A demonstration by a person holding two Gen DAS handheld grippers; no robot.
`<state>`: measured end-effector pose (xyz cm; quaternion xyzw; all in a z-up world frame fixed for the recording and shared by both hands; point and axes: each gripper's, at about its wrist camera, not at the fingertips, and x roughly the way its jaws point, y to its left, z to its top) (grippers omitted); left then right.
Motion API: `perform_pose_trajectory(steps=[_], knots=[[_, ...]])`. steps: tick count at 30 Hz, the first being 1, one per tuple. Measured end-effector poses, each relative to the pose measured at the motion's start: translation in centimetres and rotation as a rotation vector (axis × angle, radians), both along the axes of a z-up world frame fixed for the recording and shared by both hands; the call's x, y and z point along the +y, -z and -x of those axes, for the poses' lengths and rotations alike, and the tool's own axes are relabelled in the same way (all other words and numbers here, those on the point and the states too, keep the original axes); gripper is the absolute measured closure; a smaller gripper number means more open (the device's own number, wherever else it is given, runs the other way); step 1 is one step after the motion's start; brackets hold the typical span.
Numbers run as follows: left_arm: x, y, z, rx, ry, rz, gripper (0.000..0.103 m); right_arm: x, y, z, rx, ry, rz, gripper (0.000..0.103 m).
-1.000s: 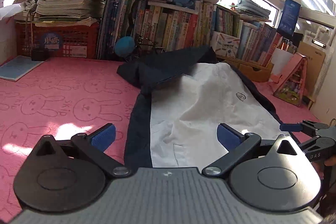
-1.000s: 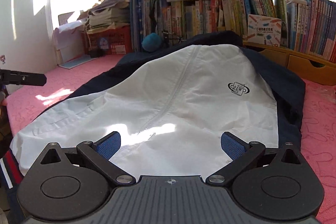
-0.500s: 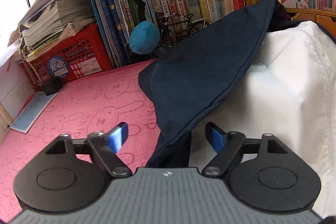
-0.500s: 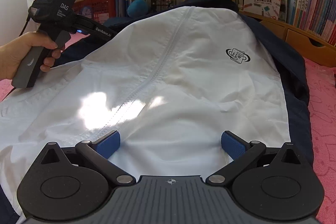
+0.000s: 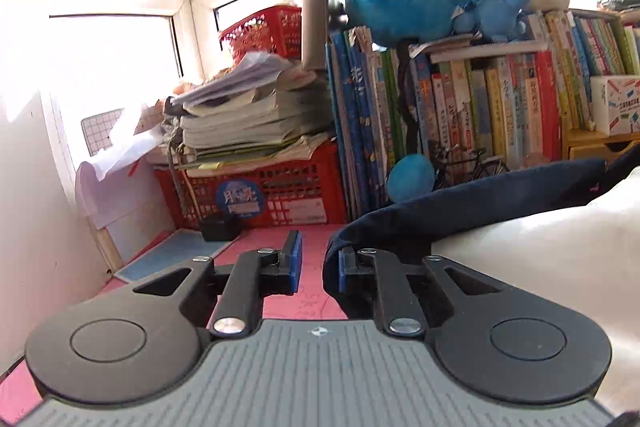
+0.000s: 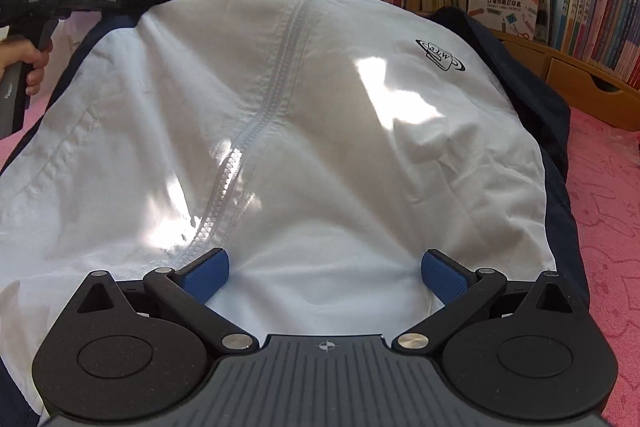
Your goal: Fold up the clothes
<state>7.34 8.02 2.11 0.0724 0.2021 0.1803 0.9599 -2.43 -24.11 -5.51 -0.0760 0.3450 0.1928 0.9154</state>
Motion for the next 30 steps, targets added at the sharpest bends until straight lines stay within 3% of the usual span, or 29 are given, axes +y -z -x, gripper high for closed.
perform_pose_trajectory(steps=[3,8,11,13,15,19,22,25,27,30], knots=[[2.7,3.3,-1.4,0.161,-0.056,0.096,0.076,0.0,0.1,0.0,0.0,-0.001,0.0,0.0],[2.5,6.6,-1.4,0.252,-0.076,0.082,0.067,-0.1,-0.1,-0.1,0.001,0.002,-0.002,0.0],[1.5,6.7,-1.1,0.258,-0.062,0.0,0.066,-1.8,-1.7,0.3,-0.001,-0.008,-0.108,0.0],[2.2,6.5,-1.1,0.25,-0.057,0.042,0.066,-3.0,-2.8,0.5,-0.002,-0.014,-0.178,0.0],[3.3,6.4,-1.1,0.237,-0.048,0.112,0.066,-5.0,-5.3,-0.4,-0.07,0.044,-0.231,0.0],[5.1,6.3,-0.9,0.218,-0.052,0.221,0.056,-7.8,-7.1,-5.9,-0.202,0.241,-0.106,0.0],[5.9,6.3,-0.8,0.209,-0.064,0.271,0.051,-8.8,-5.3,-12.6,-0.132,0.331,0.032,0.014],[5.2,6.3,-0.9,0.216,-0.07,0.224,0.051,-8.8,-2.7,-16.7,-0.041,0.368,0.084,0.032],[4.9,6.3,-1.0,0.22,-0.067,0.204,0.051,-9.4,-1.8,-17.6,-0.023,0.435,0.097,0.096],[4.7,6.3,-1.1,0.223,-0.055,0.199,0.051,-11.3,-2.4,-16.8,-0.084,0.557,0.092,0.096]])
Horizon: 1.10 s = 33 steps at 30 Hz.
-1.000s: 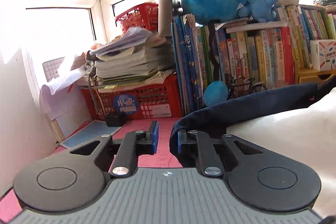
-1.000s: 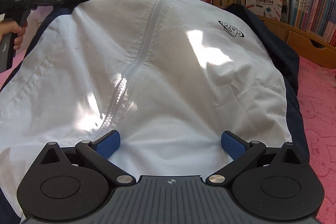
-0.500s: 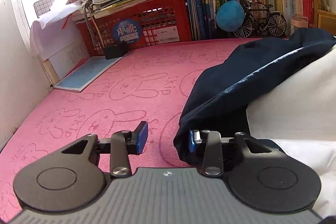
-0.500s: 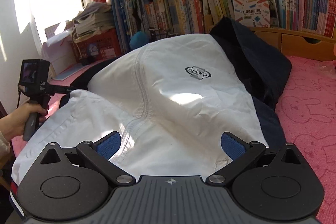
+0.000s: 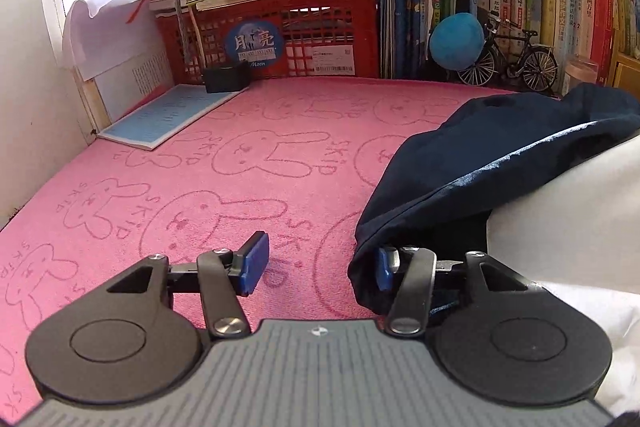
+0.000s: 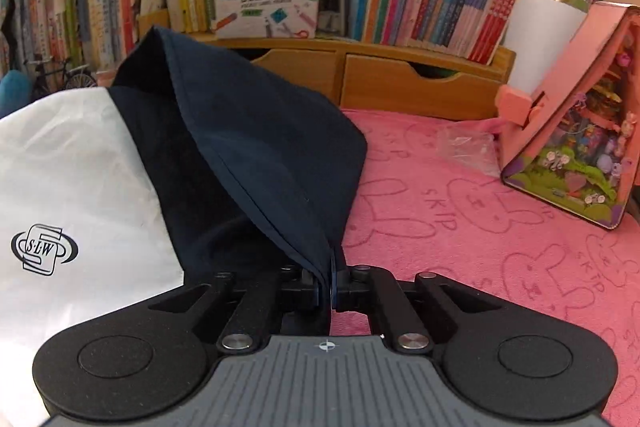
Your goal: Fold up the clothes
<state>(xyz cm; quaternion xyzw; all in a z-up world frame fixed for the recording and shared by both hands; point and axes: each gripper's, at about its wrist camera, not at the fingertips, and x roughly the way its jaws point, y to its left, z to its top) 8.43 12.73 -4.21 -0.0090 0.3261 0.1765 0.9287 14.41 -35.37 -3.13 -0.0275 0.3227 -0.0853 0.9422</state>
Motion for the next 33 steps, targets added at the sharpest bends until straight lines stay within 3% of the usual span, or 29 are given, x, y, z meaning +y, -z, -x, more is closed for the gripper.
perform_pose_trajectory(steps=[3,6,8,11,13,15,16,19,22,24,26,31,33], knots=[[-0.2,0.0,-0.1,0.002,0.013,-0.004,0.051,-2.4,-2.8,2.1,-0.127,0.051,0.072,0.095],[-0.3,0.1,-0.2,0.003,0.026,-0.008,0.046,-4.2,-4.2,3.3,-0.165,0.031,0.119,0.089],[-0.4,0.1,-0.3,0.004,0.035,-0.011,0.04,-4.9,-3.7,2.9,-0.144,0.039,0.148,0.088],[-0.6,0.1,-0.4,0.006,0.047,-0.014,0.036,-5.0,-0.9,1.1,-0.036,0.065,0.214,0.088],[-0.2,0.1,-0.4,0.004,0.041,0.005,0.034,-5.2,0.7,0.2,0.032,0.073,0.173,0.088],[0.1,0.1,-0.4,0.003,0.035,0.023,0.031,-6.3,1.0,0.6,0.009,0.091,0.069,0.086],[0.2,0.2,-0.4,0.003,0.032,0.033,0.031,-7.5,0.9,1.3,0.012,0.073,-0.044,0.085],[0.9,0.2,-0.3,0.0,0.018,0.077,0.025,-11.2,0.5,3.1,0.022,0.02,-0.383,0.059],[1.3,0.2,-0.2,-0.003,0.016,0.099,0.021,-11.6,-0.2,6.5,0.012,-0.102,-0.454,0.039],[1.4,0.0,0.1,0.008,0.041,0.114,0.018,-10.2,-0.8,9.1,-0.007,-0.174,-0.375,0.021],[1.5,-0.4,0.8,0.03,0.087,0.138,0.018,-9.0,-1.3,12.3,-0.023,-0.243,-0.31,0.017],[2.2,-2.5,7.5,-0.024,0.252,0.359,0.017,-7.3,-1.4,18.3,-0.036,-0.342,-0.215,0.013],[2.2,-2.5,9.7,-0.018,0.305,0.422,0.007,-6.8,-1.1,20.2,-0.033,-0.37,-0.2,0.013]])
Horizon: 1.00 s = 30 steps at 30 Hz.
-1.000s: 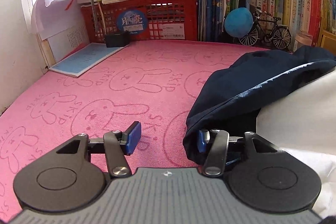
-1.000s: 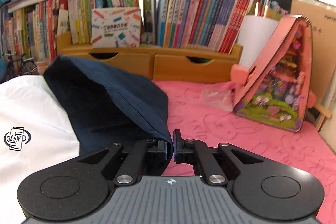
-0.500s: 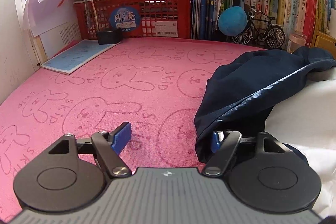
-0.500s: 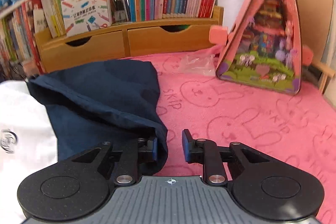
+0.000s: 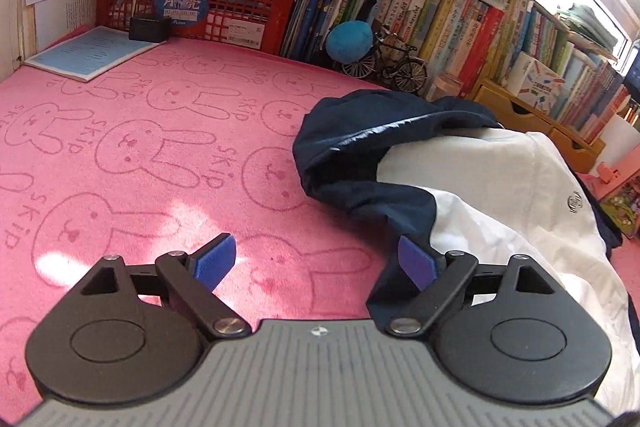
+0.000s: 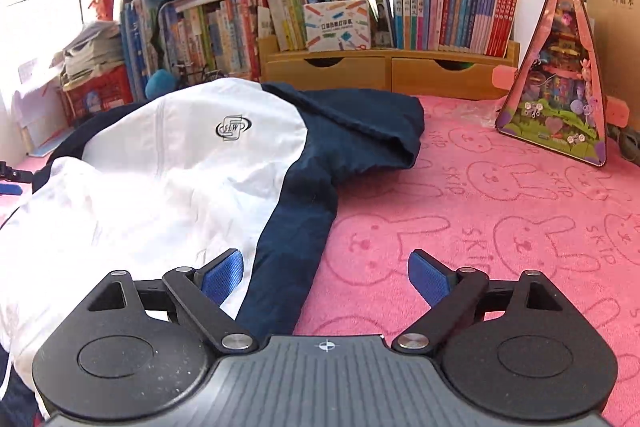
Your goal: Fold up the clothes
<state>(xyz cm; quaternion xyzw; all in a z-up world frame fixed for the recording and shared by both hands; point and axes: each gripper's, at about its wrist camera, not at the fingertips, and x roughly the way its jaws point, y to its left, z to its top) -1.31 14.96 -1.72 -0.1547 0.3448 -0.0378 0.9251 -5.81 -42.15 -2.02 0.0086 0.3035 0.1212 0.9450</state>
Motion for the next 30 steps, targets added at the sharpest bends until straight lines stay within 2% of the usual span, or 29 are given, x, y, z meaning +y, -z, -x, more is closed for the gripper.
perform_pose_trajectory(steps=[1,5,7,9,10,11,12,13,15,17,19,22,24,26,28,29,30], knots=[[0.0,0.1,1.2,0.006,0.03,0.037,0.005,0.2,0.2,0.4,0.004,-0.015,-0.009,0.013],[-0.4,0.9,2.7,0.044,0.074,0.097,0.003,1.2,1.1,1.5,0.02,-0.067,-0.032,0.014],[-1.0,1.2,2.1,0.035,0.058,0.075,0.002,1.9,1.7,1.3,0.029,-0.078,-0.024,0.014],[-1.6,1.5,1.4,0.026,0.046,0.058,0.003,2.3,2.4,0.5,0.059,-0.066,-0.066,0.019],[-2.1,1.5,1.1,0.014,0.047,0.04,0.011,2.6,2.4,0.4,0.053,-0.069,-0.089,0.026],[-2.6,1.6,1.1,0.014,0.054,0.029,0.054,2.8,2.4,0.3,0.047,-0.072,-0.112,0.052],[-3.1,1.7,1.0,0.014,0.06,0.019,0.09,2.5,2.3,0.4,0.058,-0.062,-0.137,0.084],[-3.1,1.5,1.5,0.01,0.055,0.008,0.097,2.2,2.2,0.5,0.069,-0.053,-0.163,0.09],[-3.1,1.1,2.3,0.002,0.046,-0.013,0.1,1.7,1.9,0.7,0.091,-0.033,-0.213,0.092],[-3.0,0.8,3.2,-0.005,0.036,-0.034,0.1,1.2,1.6,0.9,0.114,-0.014,-0.263,0.093],[-3.0,0.4,4.1,-0.013,0.025,-0.058,0.1,0.7,1.7,1.1,0.115,0.02,-0.239,0.094],[-1.8,0.0,5.2,0.01,-0.083,-0.241,0.103,-0.1,1.8,1.6,0.117,0.071,-0.204,0.094],[-1.5,0.0,5.6,0.003,-0.039,-0.174,0.103,-0.2,1.9,1.9,0.118,0.083,-0.201,0.092],[-1.3,-0.1,6.0,-0.003,0.004,-0.106,0.101,-0.5,2.0,2.2,0.106,0.062,-0.25,0.086],[-1.1,-0.1,6.3,-0.01,0.048,-0.038,0.085,-1.1,2.0,2.4,0.088,0.051,-0.305,0.071],[-1.0,-0.1,6.5,-0.013,0.07,-0.005,0.064,-0.9,2.0,2.1,0.084,0.051,-0.305,0.061],[-0.9,-0.1,6.7,-0.017,0.091,0.028,0.042,-0.8,2.1,1.7,0.08,0.052,-0.304,0.057]])
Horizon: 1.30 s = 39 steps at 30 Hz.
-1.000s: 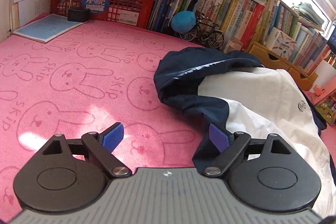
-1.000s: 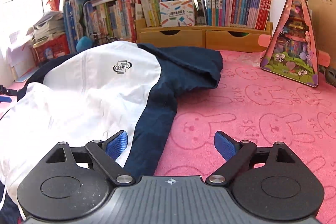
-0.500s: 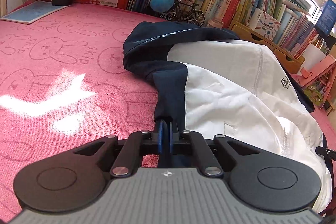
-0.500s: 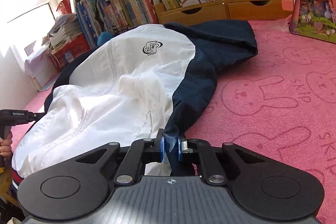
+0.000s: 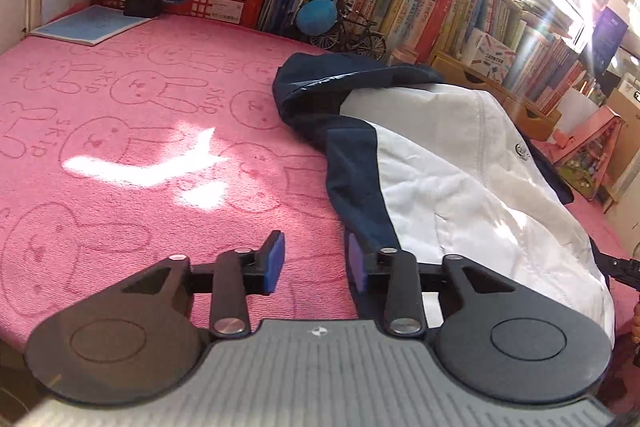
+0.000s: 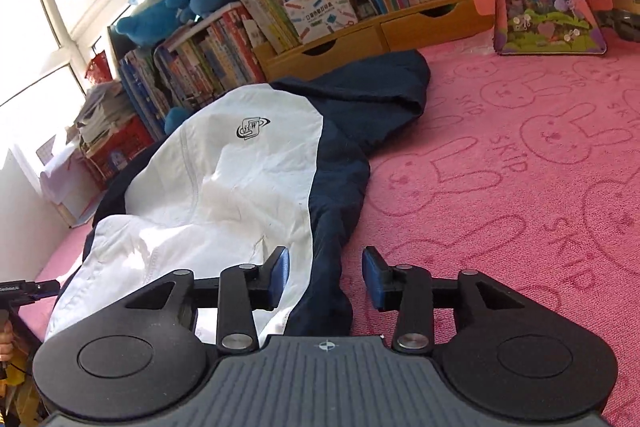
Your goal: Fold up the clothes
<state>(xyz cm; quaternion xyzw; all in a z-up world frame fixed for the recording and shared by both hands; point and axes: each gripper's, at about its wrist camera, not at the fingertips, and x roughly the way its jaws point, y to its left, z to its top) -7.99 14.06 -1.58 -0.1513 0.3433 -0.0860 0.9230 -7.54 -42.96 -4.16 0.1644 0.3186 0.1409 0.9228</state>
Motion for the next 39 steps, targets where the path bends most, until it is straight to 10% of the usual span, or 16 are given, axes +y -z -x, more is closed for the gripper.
perform_pose_trajectory(steps=[2,8,10,11,14,25,30,39], knots=[[-1.3,0.0,-1.3,-0.019,0.036,0.016,0.017,0.2,0.2,-0.6,-0.008,0.002,0.001,0.056],[-2.7,1.8,-7.0,0.022,0.064,0.138,0.009,1.0,0.7,-2.5,-0.031,0.01,0.005,0.041],[-3.0,2.0,-8.0,0.021,0.041,0.156,0.023,1.3,0.8,-3.2,-0.035,0.007,0.002,0.037],[-3.2,2.0,-8.1,0.04,0.014,0.135,0.064,1.6,0.8,-3.6,-0.036,0.004,-0.002,0.038],[-3.1,2.0,-7.2,0.053,-0.025,0.157,0.098,2.6,0.5,-3.9,0.003,-0.031,-0.042,0.093],[0.9,1.5,-2.8,0.048,-0.137,0.018,0.096,2.5,0.5,-0.2,-0.025,0.035,0.161,0.093],[-1.4,-0.6,-0.9,-0.045,-0.115,-0.206,0.088,4.0,-1.0,2.4,-0.116,0.022,0.397,0.071],[-11.3,-1.5,3.0,-0.213,0.48,-0.304,0.036,12.5,-1.8,8.2,-0.397,-0.549,0.625,0.011]])
